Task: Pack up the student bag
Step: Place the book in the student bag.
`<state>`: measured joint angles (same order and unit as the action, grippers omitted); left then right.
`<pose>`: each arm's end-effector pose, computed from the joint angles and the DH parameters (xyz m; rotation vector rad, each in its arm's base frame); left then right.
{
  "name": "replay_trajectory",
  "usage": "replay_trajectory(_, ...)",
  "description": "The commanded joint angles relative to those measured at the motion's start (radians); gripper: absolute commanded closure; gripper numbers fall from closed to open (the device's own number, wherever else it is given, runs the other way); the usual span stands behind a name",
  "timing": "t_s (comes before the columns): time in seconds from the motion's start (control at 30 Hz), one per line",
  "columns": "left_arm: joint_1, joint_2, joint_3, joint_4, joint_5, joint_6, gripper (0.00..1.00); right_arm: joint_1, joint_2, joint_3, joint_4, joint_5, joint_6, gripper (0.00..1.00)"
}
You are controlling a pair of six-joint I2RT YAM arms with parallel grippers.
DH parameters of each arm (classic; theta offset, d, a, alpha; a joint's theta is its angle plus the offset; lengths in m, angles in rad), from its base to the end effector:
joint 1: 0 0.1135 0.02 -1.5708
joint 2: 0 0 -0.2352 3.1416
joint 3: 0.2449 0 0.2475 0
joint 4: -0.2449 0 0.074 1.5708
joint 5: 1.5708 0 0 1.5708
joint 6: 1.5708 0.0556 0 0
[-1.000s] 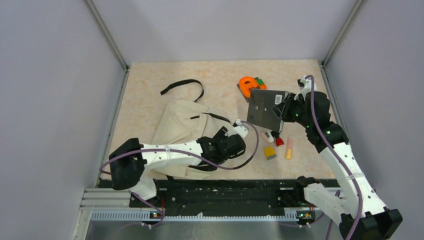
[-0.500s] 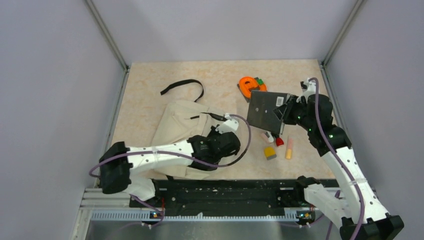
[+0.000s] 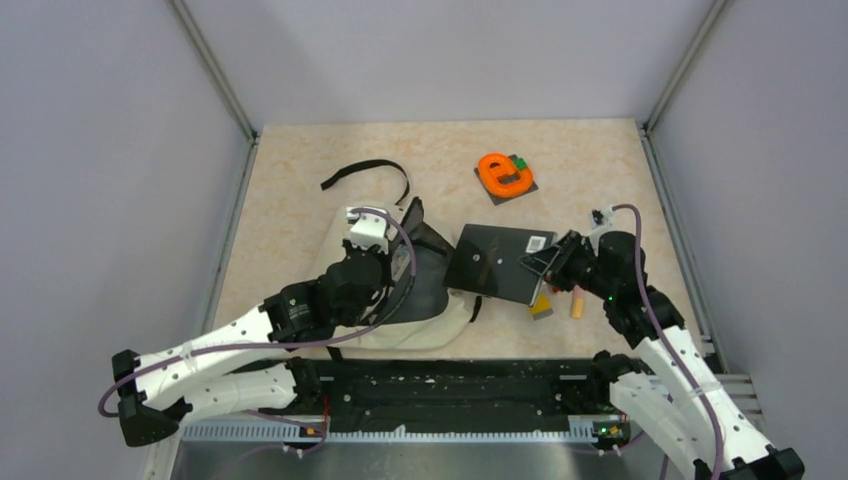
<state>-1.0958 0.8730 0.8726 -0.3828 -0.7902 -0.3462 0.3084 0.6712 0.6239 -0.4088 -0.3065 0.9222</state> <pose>0.1330 -0.1722 0.3113 0.1847 1.8342 -0.2349 0.1784 0.0744 0.2524 0.4565 2.1320 1.0545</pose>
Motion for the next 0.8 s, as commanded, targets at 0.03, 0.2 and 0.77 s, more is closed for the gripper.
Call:
replay_trajectory(0.03, 0.007, -0.027, -0.012, 0.095, 0.098, -0.002, 1.0, 0.096, -0.049, -0.016, 0.309, -0.009, 0.244, 1.0)
replay_trajectory(0.2, 0.008, -0.013, -0.009, 0.101, 0.114, -0.004, 1.0, 0.187, 0.013, -0.045, 0.402, 0.037, 0.309, 1.0)
replay_trajectory(0.77, 0.022, -0.054, -0.032, 0.142, 0.196, 0.022, 1.0, 0.368, 0.392, -0.03, 0.772, 0.101, 0.381, 1.0)
